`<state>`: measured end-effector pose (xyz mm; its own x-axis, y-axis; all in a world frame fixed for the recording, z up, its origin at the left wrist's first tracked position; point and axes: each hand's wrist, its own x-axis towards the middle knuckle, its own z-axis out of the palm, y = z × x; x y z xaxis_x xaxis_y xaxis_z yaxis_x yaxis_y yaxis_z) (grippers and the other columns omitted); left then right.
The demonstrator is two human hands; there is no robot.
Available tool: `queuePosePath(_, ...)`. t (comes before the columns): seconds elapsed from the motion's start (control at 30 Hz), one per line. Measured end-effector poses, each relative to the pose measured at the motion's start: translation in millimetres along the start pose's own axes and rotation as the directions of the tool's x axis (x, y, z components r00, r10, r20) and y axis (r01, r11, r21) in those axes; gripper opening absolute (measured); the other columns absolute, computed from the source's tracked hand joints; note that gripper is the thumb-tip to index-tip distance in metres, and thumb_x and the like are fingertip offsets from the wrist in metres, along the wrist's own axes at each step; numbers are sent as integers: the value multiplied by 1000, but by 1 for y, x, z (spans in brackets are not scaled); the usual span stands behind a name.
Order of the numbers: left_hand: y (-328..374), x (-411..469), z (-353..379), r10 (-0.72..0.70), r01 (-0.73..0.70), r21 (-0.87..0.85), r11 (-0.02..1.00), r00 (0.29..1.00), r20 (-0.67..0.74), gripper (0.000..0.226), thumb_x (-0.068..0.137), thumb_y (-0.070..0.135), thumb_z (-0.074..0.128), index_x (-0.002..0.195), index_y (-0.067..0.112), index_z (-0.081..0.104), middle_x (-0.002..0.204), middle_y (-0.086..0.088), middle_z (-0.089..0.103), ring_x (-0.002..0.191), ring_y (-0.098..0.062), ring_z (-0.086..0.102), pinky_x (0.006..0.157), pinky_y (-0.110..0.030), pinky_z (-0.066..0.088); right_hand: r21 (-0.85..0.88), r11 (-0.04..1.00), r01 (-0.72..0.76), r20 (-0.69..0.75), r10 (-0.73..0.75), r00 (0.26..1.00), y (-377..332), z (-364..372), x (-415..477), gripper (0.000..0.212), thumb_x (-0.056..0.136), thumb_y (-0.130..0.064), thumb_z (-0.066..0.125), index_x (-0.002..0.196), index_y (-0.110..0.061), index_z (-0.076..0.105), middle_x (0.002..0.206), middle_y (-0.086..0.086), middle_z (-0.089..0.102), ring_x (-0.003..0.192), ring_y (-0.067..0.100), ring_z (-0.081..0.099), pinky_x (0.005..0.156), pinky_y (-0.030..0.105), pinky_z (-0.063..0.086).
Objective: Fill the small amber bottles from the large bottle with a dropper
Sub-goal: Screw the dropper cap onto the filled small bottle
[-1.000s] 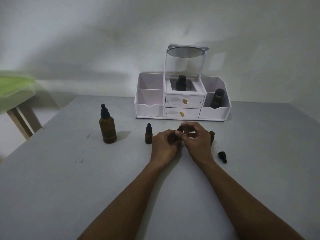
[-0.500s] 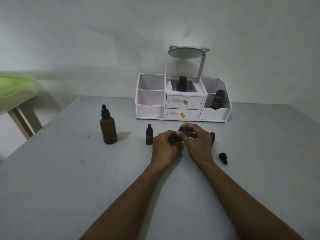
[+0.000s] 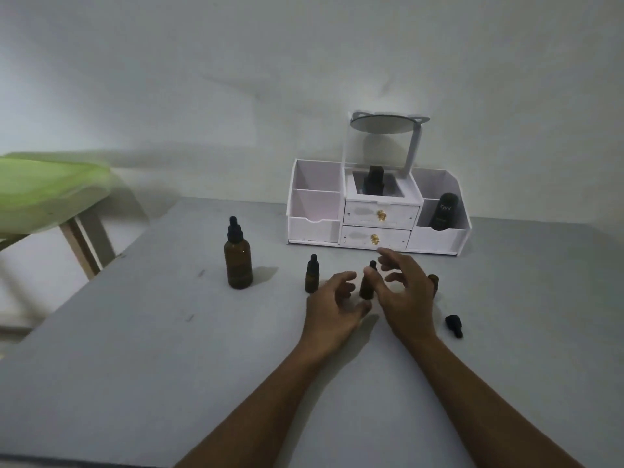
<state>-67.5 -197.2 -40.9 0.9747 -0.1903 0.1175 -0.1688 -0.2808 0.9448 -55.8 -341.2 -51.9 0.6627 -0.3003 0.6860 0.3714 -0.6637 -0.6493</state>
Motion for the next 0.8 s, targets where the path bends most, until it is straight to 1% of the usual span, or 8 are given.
queuePosePath(0.1, -13, -19, -29, 11, -10, 71, 997, 1000, -10, 46, 85, 35, 74, 127, 32, 57, 129, 10, 61, 103, 0, 56, 78, -4, 41, -71, 982, 175, -38, -178, 983, -11, 0, -2, 37, 82, -15, 80, 116, -8, 67, 102, 3, 68, 86, 10, 59, 76, 5, 45)
queuePosePath(0.2, -29, -31, -77, -17, 26, 73, 997, 992, -127, 34, 83, 37, 75, 115, 34, 62, 115, 17, 63, 91, 9, 56, 62, 0, 42, -38, 958, 286, -44, -287, 957, -32, 7, 2, 25, 85, -14, 76, 107, -6, 70, 99, 5, 69, 85, 11, 59, 79, 7, 46)
queuePosePath(0.27, -38, -34, -111, -34, 51, 65, 997, 972, -232, 34, 82, 33, 77, 114, 32, 63, 109, 18, 61, 87, 12, 55, 59, 1, 40, 33, 947, 319, -23, -319, 948, -55, 21, 8, 20, 85, -14, 73, 104, -8, 70, 98, 1, 69, 83, 7, 60, 74, 7, 45)
queuePosePath(0.33, -44, -30, -136, -40, 67, 75, 995, 946, -321, 39, 82, 31, 78, 118, 28, 63, 113, 13, 63, 87, 8, 55, 66, -1, 40, 107, 939, 326, 40, -332, 942, -80, 40, 14, 19, 84, -13, 73, 102, -9, 71, 98, -2, 68, 83, 2, 59, 72, 8, 46)
queuePosePath(0.47, -53, -9, -168, -92, 114, 25, 993, 896, -434, 59, 81, 26, 79, 135, 21, 56, 135, 1, 59, 110, -13, 58, 92, -23, 46, 183, 969, 165, 271, -211, 939, -128, 90, 31, 27, 87, -25, 75, 114, -20, 69, 104, -16, 65, 91, -4, 61, 72, 12, 52)
queuePosePath(0.63, -57, 18, -174, -104, 135, 44, 990, 899, -425, 76, 77, 31, 82, 144, 21, 47, 146, 1, 50, 126, -19, 53, 98, -25, 40, 140, 989, -42, 419, -21, 908, -153, 134, 53, 40, 88, -31, 74, 125, -18, 66, 115, -4, 69, 96, 7, 64, 76, 12, 46)
queuePosePath(0.7, -56, 26, -173, -92, 133, 75, 988, 911, -403, 79, 76, 33, 83, 145, 20, 46, 147, 1, 49, 127, -20, 53, 103, -30, 41, 84, 995, -45, 466, 1, 885, -157, 143, 60, 40, 89, -33, 73, 124, -16, 68, 116, -1, 70, 96, 11, 66, 80, 15, 48)
queuePosePath(0.8, -57, 32, -174, -76, 114, 89, 989, 931, -357, 77, 76, 33, 83, 143, 19, 48, 142, 0, 54, 124, -20, 56, 99, -26, 42, 24, 1000, -17, 509, 3, 861, -164, 150, 64, 25, 91, -27, 72, 112, -13, 75, 111, 3, 75, 93, 12, 67, 89, 25, 52)
